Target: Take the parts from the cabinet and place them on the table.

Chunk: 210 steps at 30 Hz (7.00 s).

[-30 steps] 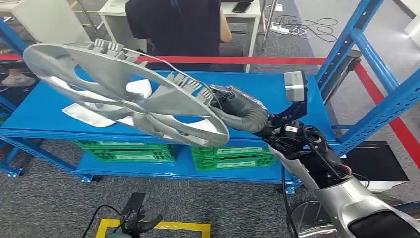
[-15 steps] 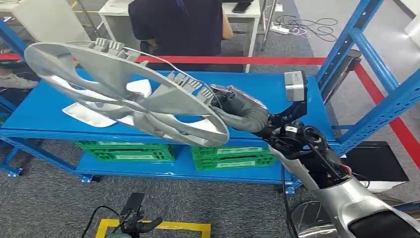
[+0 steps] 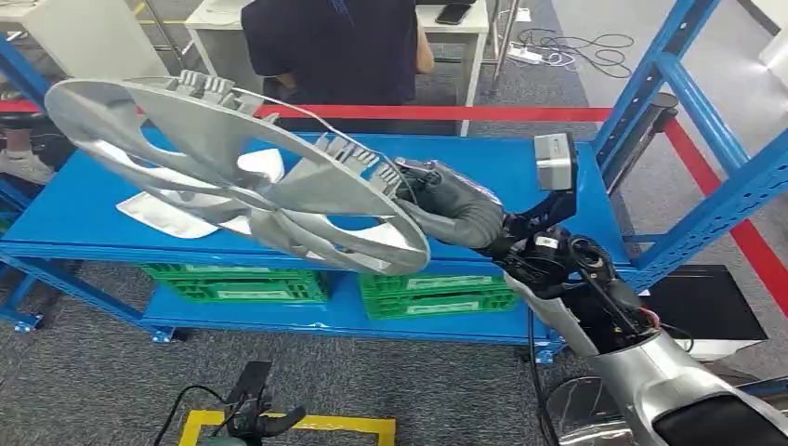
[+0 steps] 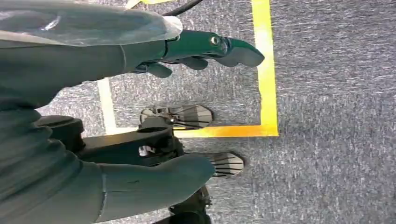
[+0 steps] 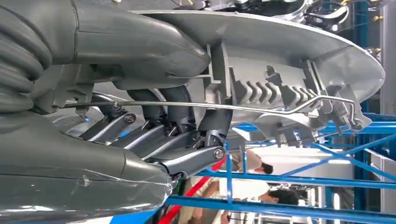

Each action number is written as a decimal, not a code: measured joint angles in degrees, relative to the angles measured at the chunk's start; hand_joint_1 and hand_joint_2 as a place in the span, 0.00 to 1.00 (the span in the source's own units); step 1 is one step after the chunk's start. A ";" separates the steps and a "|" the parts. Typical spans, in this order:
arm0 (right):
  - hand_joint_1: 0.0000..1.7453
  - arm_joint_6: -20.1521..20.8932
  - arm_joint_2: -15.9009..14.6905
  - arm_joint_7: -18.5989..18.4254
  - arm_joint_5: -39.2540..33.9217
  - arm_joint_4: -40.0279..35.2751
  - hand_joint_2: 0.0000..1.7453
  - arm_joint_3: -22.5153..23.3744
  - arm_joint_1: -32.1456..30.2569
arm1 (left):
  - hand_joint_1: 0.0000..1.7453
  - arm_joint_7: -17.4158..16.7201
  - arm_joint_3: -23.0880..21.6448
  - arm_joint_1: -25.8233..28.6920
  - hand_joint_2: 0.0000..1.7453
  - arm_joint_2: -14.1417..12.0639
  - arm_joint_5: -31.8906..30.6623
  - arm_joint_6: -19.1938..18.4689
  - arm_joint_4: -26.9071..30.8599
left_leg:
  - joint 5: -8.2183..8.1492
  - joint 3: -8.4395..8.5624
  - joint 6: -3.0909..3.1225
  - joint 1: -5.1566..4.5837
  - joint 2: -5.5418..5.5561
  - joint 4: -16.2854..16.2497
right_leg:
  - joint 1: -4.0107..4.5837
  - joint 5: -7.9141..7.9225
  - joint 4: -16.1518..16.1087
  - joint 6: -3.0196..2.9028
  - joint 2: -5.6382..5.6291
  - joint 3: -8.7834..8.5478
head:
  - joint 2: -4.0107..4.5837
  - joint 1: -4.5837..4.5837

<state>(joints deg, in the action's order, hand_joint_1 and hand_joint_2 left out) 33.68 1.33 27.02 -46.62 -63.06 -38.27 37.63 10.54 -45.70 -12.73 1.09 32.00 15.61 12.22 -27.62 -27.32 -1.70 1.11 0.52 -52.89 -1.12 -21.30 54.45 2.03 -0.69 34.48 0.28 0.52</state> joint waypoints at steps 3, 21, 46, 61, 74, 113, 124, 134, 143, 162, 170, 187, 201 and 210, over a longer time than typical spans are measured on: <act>1.00 0.02 0.02 0.02 0.00 0.02 1.00 0.00 0.00 | 0.00 -0.44 0.00 0.00 1.00 0.00 0.20 -0.61 0.00 | 0.00 0.00 0.00 0.00 0.00 0.00 | 0.00 0.00 0.00 0.00 0.00 0.00 | 0.00 -0.02; 1.00 0.02 0.46 0.07 -0.22 1.29 1.00 0.00 0.04 | 0.00 -1.42 -0.04 -0.07 1.00 0.00 0.39 -2.36 0.00 | 0.00 0.00 0.00 0.00 0.00 0.00 | 0.00 0.00 0.00 0.00 0.00 0.00 | 0.00 -0.02; 1.00 -4.72 1.05 -0.55 0.70 3.37 1.00 -0.28 0.65 | 0.00 -1.55 -1.31 -0.02 1.00 -0.26 0.66 -2.71 0.00 | -0.14 -0.59 0.30 -0.26 0.03 -0.88 | -0.52 0.29 -0.09 0.51 0.13 0.01 | 0.00 0.02; 1.00 -4.87 1.22 -0.46 -0.55 3.58 1.00 -0.28 0.35 | 0.00 -1.44 -1.77 -0.04 1.00 -0.63 0.98 -2.30 0.00 | -0.51 -0.24 -0.32 0.45 1.56 -0.67 | -0.22 -0.59 1.91 0.13 -0.61 1.07 | 0.00 -0.83; 1.00 -4.87 1.27 -0.59 -0.55 3.63 1.00 -0.28 0.38 | 0.00 -1.47 -1.95 0.17 1.00 -1.25 1.01 -2.27 0.00 | 3.61 -5.98 -0.15 -0.09 -2.17 -3.09 | 0.39 -1.69 1.54 -1.92 1.34 -0.01 | 0.00 2.36; 1.00 -2.38 1.42 1.09 -1.18 5.09 1.00 0.87 0.06 | 0.00 0.74 -2.01 1.10 1.00 -3.26 4.61 0.70 0.00 | 5.37 -7.27 1.54 -0.36 0.32 -1.52 | 0.41 -11.72 15.48 0.32 1.01 3.95 | 0.00 0.09; 1.00 -4.50 1.36 1.86 -0.22 4.42 1.00 2.60 -1.46 | 0.00 0.22 -2.03 2.02 1.00 -3.17 3.91 -0.40 -0.02 | 5.50 -7.17 -0.16 -0.73 3.72 -1.57 | 0.39 -3.09 0.67 -1.93 -0.98 -2.25 | 0.00 -0.61; 1.00 -4.87 1.33 1.88 -0.22 3.96 1.00 3.21 -2.03 | 0.00 0.09 -2.03 2.24 1.00 -3.19 3.89 -0.31 0.00 | 5.18 -7.55 -1.46 0.07 -1.89 -3.59 | 0.16 -3.38 0.62 -1.85 2.17 -2.66 | 0.00 1.84; 1.00 -5.05 0.96 1.94 -0.31 3.61 1.00 4.22 -2.50 | 0.00 0.48 -2.03 1.94 1.00 -2.86 4.39 -1.14 0.00 | 5.07 -6.79 1.58 -0.29 -0.05 -1.40 | 0.42 -11.58 14.59 0.18 0.97 3.20 | 0.00 0.11; 1.00 -5.88 0.20 1.16 -0.94 2.67 1.00 5.40 -3.29 | 0.00 -0.20 -2.47 2.87 1.00 -2.19 4.20 -1.05 -0.02 | -0.02 -13.71 -1.38 -0.15 -0.07 -15.84 | 0.37 -2.88 0.37 -2.46 1.61 -2.41 | 0.00 1.46; 1.00 -5.84 0.15 1.11 -0.94 2.25 1.00 5.68 -3.31 | 0.00 -0.20 -2.49 2.77 1.00 -2.23 4.20 -1.07 -0.02 | 5.09 -6.40 1.15 -0.28 -0.52 -1.00 | 0.66 -4.01 1.04 -0.46 2.48 -2.35 | 0.00 1.38; 1.00 -5.42 -0.39 -0.24 -0.76 2.14 1.00 5.84 -3.27 | 0.00 -0.20 -2.49 2.72 1.00 -1.40 5.25 -1.05 -0.02 | 1.07 -9.65 -0.56 -0.25 0.56 -7.96 | 0.36 -2.91 0.18 -2.42 0.29 -2.70 | 0.00 0.50; 1.00 -6.38 -0.39 -0.50 -0.85 2.08 1.00 5.73 -2.39 | 0.00 -0.18 -2.49 2.79 1.00 -1.16 5.40 -0.79 -0.02 | 5.14 -6.59 1.40 -0.40 -0.62 -1.07 | 0.64 -4.96 1.65 -0.25 2.58 -2.70 | 0.00 1.20; 1.00 -6.95 -0.74 0.02 -0.79 2.10 1.00 5.70 -2.40 | 0.00 -0.20 -2.49 2.96 1.00 -1.29 6.64 0.87 -0.02 | 4.83 -6.49 1.55 -0.33 2.55 -1.42 | 0.55 -2.77 2.72 -0.72 -1.48 -1.06 | 0.00 -0.44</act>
<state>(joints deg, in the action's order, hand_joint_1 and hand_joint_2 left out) 26.73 0.59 27.04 -47.41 -60.96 -32.57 35.24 10.34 -48.19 -9.77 -0.20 38.64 16.48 12.20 -22.79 -33.81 -0.15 0.77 3.07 -54.32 -0.57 -24.07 57.17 1.31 -2.17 33.42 0.28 0.09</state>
